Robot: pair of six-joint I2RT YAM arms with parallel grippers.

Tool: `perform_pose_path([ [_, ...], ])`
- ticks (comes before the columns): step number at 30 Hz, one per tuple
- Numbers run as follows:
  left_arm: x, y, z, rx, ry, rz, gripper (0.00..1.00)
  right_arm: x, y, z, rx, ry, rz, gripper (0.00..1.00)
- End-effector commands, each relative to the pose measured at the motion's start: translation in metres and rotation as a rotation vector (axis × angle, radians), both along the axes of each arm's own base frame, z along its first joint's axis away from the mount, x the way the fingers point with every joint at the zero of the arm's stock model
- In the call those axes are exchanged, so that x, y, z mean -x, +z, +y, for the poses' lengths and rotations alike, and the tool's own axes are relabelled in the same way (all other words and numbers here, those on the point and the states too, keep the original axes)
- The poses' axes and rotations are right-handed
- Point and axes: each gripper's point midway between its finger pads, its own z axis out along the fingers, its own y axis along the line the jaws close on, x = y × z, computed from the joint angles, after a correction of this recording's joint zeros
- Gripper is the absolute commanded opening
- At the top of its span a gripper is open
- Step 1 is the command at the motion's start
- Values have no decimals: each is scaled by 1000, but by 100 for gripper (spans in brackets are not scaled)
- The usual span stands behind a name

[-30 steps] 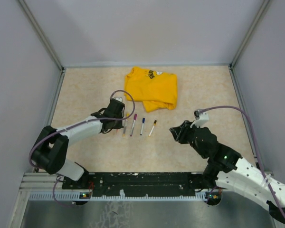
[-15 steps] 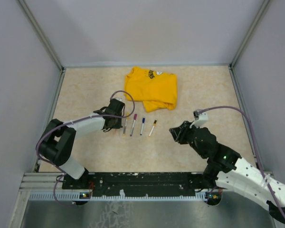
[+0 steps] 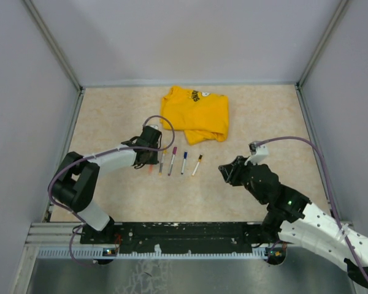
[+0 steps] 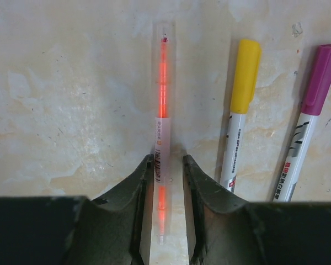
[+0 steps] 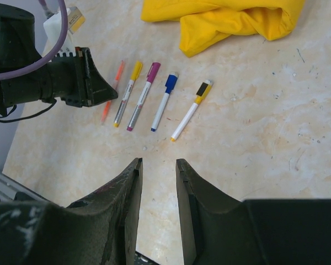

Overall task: Insert the pens into the pen caps
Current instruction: Place the pen at the center of the board.

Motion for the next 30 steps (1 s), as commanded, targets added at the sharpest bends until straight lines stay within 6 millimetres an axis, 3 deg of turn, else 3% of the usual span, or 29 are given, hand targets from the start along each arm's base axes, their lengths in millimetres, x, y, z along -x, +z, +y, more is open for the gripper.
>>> perform_pose_path([
  [1,6,-12,8,-37,11,48,32,-2,11,5,-37,3,-22,31],
  [6,4,-3,8,-30,16,27,36,-3,1,-3,5,-38,7,31],
  [11,-4,26,5,5,20,-48,44,-10,-14,-22,120,-147,71,39],
  [14,-10,52,1,46,11,-115,50,-12,-18,-24,167,-169,100,48],
  [19,-15,110,-3,135,-6,-273,59,-16,-20,-19,198,-167,117,71],
  [24,-9,166,-2,218,-34,-422,70,-18,-10,-16,249,-114,73,74],
  [28,0,206,4,278,-46,-544,77,-20,5,-25,256,-119,-4,75],
  [30,6,223,10,293,-39,-591,89,-20,15,-31,228,-134,-49,75],
])
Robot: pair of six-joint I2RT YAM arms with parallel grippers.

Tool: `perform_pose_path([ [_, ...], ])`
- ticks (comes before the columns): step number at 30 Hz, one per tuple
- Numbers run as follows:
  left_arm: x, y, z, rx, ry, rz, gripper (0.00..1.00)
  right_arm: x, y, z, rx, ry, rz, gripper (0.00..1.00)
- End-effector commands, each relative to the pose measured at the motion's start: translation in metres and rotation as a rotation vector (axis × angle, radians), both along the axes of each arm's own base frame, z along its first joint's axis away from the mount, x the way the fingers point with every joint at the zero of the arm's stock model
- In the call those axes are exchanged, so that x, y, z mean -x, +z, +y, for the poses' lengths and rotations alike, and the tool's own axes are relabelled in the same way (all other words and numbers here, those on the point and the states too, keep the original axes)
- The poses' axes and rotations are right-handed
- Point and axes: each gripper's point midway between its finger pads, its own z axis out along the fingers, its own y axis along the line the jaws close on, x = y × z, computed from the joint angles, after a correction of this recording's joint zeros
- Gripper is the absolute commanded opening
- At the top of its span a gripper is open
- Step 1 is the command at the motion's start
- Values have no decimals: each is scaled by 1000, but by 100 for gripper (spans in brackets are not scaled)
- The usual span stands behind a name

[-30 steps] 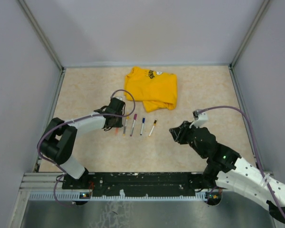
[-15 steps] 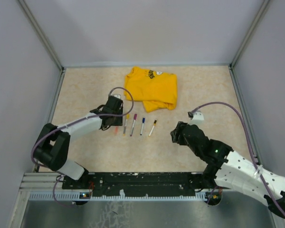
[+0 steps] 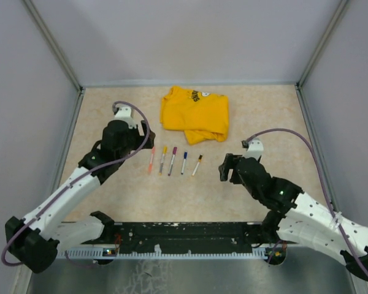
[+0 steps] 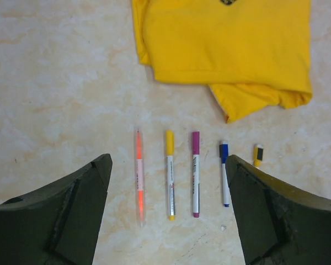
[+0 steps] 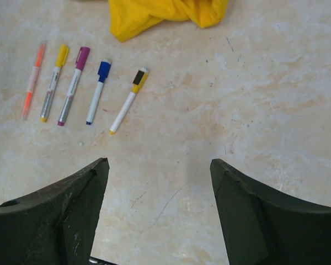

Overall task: Insert the pens into the pen caps
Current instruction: Reset both arms

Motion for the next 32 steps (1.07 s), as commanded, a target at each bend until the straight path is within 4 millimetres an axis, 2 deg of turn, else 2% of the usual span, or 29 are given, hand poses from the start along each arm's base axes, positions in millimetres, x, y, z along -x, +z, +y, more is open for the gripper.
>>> perform_pose_path([
  [1,8,38,11,40,7,-119,91,-10,49,-12,-61,-36,-178,75],
  [4,17,53,25,53,52,-161,99,-11,59,-24,-60,-68,-230,76],
  [8,32,67,36,67,62,-203,100,-9,65,-36,-17,-76,-256,76],
  [15,49,65,63,39,124,-253,100,-10,72,-50,-14,-121,-309,77],
  [21,61,61,77,30,151,-284,100,-9,73,-57,-25,-150,-331,78],
  [26,64,53,81,23,162,-275,100,-10,68,-68,-11,-219,-316,78],
  [32,66,46,82,29,172,-269,100,-11,65,-65,-23,-213,-311,78],
])
